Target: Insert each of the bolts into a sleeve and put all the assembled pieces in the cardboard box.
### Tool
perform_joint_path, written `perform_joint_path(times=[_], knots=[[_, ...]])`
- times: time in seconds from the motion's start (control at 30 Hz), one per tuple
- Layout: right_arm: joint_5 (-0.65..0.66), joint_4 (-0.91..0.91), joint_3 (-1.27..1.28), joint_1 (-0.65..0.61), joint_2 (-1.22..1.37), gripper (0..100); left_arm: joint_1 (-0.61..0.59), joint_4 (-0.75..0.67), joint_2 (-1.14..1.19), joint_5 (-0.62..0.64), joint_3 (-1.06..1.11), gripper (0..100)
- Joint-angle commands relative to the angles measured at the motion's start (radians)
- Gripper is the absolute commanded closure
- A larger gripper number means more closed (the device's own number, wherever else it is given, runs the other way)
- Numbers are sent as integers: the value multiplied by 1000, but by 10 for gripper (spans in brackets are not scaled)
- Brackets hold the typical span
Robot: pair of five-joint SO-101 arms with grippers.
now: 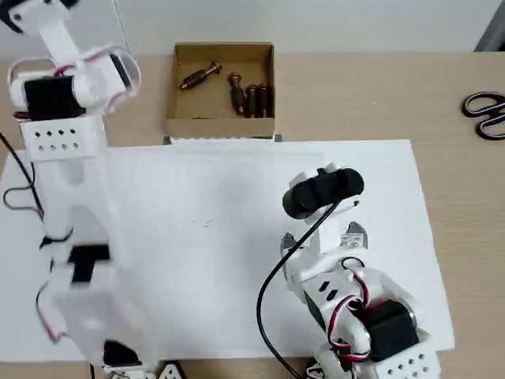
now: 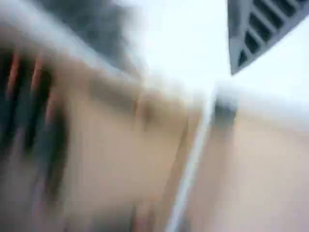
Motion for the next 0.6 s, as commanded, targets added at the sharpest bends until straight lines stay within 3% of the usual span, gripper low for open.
perform_joint_path(times=[0.0,0.13,0.23,0.33,0.4,0.47,0.57], knots=[[9,8,-5,-4,-8,608,166,37,-445,-12,748,994],[8,61,-2,-4,-8,608,390,-26,-937,-37,1274,993],[8,91,41,-4,-8,608,450,-155,-1346,-87,1535,993],[6,101,87,-4,-8,608,405,-258,-1677,-100,1710,993],[6,97,91,-4,-8,608,358,-315,-1807,-130,1905,993],[6,96,95,-4,-8,623,299,-364,-1912,-176,1969,993],[6,96,95,-4,-8,751,273,-445,-2041,-245,2072,993]])
